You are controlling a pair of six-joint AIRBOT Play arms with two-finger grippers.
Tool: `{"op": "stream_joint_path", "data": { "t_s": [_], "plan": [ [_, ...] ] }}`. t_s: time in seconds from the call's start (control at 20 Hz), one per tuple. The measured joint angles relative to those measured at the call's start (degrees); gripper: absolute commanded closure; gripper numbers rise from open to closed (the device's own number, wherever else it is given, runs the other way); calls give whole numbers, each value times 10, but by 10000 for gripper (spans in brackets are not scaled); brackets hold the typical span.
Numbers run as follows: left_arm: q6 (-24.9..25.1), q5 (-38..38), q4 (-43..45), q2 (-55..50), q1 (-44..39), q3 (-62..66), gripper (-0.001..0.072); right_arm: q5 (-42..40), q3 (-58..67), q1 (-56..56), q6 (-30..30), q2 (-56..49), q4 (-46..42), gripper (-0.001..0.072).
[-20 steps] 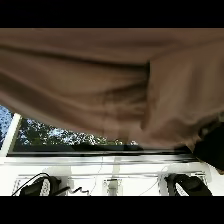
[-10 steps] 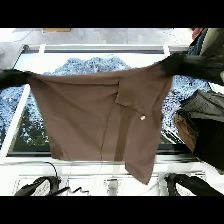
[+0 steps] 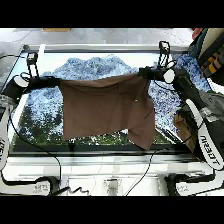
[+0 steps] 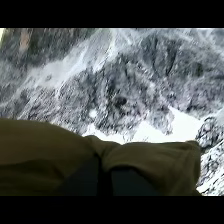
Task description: Fold the clothes and pants, and hang the long-sleeved shirts on hangers.
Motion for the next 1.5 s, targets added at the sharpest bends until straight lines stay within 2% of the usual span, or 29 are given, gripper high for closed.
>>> {"op": "stream_joint_path", "data": {
  "t_s": [0.2,0.55,0.7,0.75,0.8,0.85,0.9,1.0,1.05,1.1,1.15,1.2,1.35,1.5],
  "plan": [
    [0,11,0,7,1,8,687,17,1,-31,0,-10,-1,688],
    [-38,-209,2,-35,-4,9,686,174,0,-68,0,-24,-4,688],
    [-42,-271,2,-64,-5,9,685,216,0,-71,0,-29,-5,686],
    [-44,-283,2,-71,-5,9,618,230,-1,-72,0,-30,-5,561],
    [-44,-290,2,-75,-5,9,347,240,0,-73,0,-31,-5,159],
    [-44,-297,2,-78,-5,9,-13,250,0,-73,0,-31,-7,27],
    [-45,-303,2,-80,-5,10,21,258,0,-73,0,-32,-7,30],
    [-49,-310,0,-82,-3,10,24,268,0,-73,-1,-31,-9,61],
    [-50,-319,1,-80,-1,10,184,277,1,-73,-2,-28,-18,203],
    [-51,-325,1,-76,3,11,647,284,1,-74,-2,-23,-30,409],
    [-54,-335,5,-70,10,13,688,299,1,-76,-7,-16,-46,587],
    [-58,-352,17,-61,19,13,688,313,1,-81,-17,-8,-61,690],
    [-75,-387,50,-22,60,15,689,375,1,-113,-64,24,-89,689],
    [-82,-406,91,41,115,14,688,439,-19,-164,-123,69,-76,690]
  ]
}}
